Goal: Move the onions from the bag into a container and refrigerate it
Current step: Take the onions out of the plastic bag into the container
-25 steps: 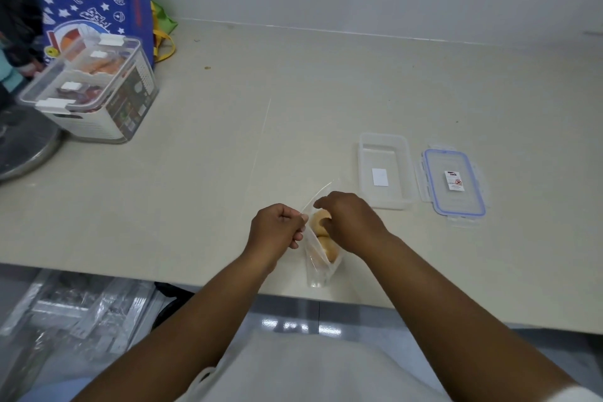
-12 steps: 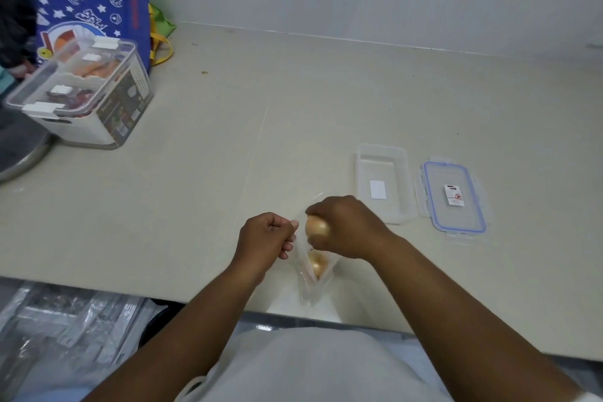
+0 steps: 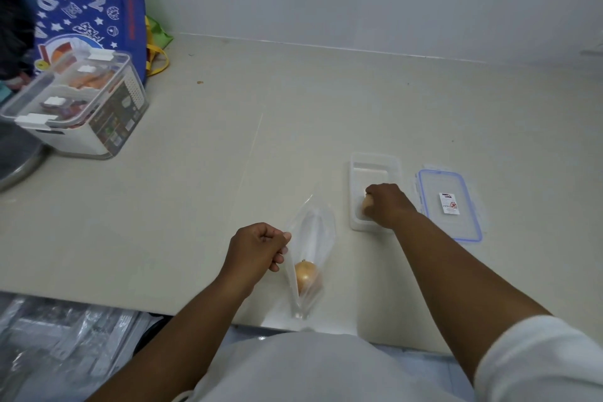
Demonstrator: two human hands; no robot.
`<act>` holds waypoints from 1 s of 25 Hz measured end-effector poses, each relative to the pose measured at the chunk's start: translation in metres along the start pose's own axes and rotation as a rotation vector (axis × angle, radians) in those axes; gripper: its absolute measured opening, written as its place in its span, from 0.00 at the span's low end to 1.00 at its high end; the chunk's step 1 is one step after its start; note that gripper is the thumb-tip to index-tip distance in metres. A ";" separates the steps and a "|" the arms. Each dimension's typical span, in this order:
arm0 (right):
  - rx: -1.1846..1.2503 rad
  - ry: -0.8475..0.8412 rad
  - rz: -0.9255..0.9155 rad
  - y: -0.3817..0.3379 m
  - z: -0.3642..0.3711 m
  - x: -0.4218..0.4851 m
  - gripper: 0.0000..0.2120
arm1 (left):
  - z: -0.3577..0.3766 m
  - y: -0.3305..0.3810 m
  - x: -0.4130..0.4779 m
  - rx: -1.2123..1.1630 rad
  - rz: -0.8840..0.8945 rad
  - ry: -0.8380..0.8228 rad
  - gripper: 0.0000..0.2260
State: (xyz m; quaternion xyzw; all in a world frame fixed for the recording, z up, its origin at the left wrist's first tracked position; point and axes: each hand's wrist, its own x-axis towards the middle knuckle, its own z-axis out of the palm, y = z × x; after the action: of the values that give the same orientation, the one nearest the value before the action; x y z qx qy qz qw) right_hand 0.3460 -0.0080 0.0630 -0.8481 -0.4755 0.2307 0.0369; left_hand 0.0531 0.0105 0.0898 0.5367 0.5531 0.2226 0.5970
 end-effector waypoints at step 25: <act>-0.254 -0.445 -0.533 -0.098 0.045 -0.084 0.03 | 0.003 -0.001 -0.002 -0.017 -0.010 0.028 0.06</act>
State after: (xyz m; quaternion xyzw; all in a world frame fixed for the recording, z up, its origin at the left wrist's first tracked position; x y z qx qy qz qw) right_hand 0.2123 -0.0306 0.0803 -0.6214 -0.7009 0.3311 -0.1141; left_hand 0.0551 0.0072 0.0896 0.5255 0.5623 0.2318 0.5949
